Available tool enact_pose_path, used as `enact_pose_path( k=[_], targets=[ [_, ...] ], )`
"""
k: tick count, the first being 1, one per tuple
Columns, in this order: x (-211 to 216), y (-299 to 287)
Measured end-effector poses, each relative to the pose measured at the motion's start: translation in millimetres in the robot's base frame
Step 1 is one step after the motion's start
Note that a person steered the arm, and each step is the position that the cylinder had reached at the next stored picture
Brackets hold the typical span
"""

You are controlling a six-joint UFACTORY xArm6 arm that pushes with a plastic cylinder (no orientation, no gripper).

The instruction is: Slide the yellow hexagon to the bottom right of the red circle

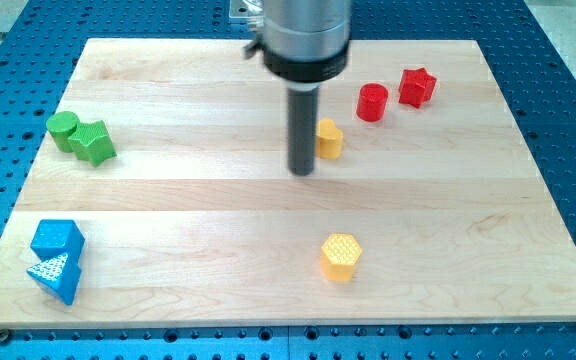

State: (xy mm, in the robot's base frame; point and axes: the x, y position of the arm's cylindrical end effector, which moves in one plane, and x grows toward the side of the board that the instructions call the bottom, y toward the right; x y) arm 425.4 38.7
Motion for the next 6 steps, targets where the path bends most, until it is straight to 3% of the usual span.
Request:
enact_pose_path(
  k=[1, 3, 4, 5, 6],
  targets=[
    [-17, 7],
    [-6, -17],
    [62, -66],
    [118, -70],
    [143, -53]
  ],
)
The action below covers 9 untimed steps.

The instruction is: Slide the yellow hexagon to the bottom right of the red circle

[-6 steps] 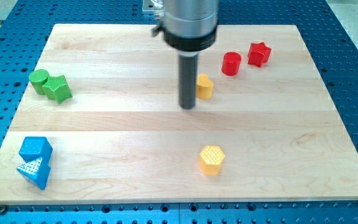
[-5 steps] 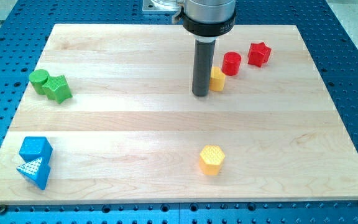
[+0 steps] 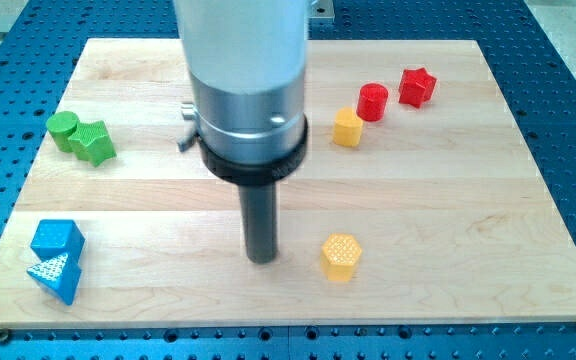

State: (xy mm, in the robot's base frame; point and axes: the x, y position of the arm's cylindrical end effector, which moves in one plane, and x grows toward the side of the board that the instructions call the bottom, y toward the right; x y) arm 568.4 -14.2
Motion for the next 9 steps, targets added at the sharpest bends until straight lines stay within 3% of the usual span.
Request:
enact_pose_path(
  k=[1, 3, 4, 6, 7, 9],
  targets=[
    [20, 36],
    [19, 85],
    [-24, 114],
    [-104, 108],
    [-89, 107],
    [-17, 57]
  ],
)
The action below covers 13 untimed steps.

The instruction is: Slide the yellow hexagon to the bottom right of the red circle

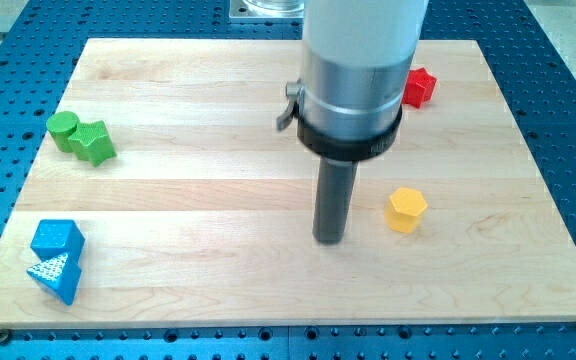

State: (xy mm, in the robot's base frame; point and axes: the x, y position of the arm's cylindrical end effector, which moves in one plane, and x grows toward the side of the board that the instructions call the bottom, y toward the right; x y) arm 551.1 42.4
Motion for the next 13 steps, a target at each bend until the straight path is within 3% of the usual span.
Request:
enact_pose_path(
  k=[1, 2, 3, 4, 5, 6, 7, 8, 9, 11, 13],
  targets=[
    [48, 28],
    [39, 66],
    [32, 66],
    [-39, 72],
    [-62, 73],
    [-42, 68],
    [13, 58],
    [-8, 108],
    [-66, 128],
    [-73, 115],
    [-23, 67]
  ],
)
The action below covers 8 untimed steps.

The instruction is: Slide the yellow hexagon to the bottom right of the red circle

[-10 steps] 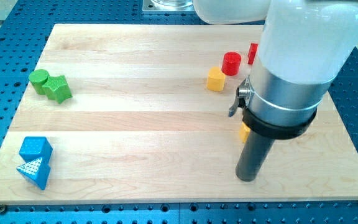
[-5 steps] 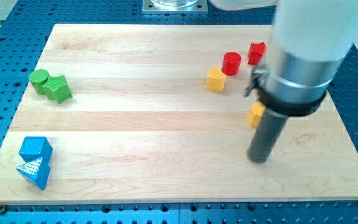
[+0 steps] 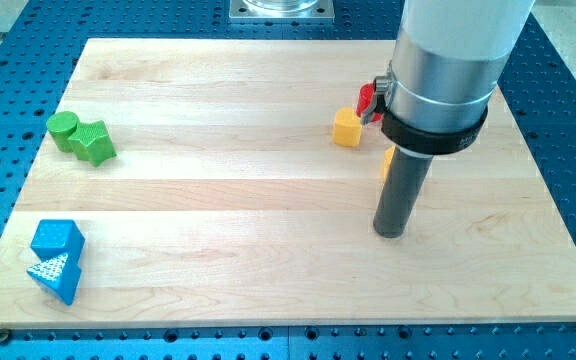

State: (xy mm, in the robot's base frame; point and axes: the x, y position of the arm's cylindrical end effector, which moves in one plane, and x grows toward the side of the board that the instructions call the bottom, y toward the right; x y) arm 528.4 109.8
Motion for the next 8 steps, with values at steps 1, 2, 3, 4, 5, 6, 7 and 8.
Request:
enact_pose_path(
  k=[1, 2, 3, 4, 5, 6, 7, 8],
  targets=[
    [-54, 12],
    [-104, 25],
    [-106, 26],
    [-66, 26],
    [-19, 19],
    [-18, -44],
    [-20, -124],
    [-40, -173]
  ],
)
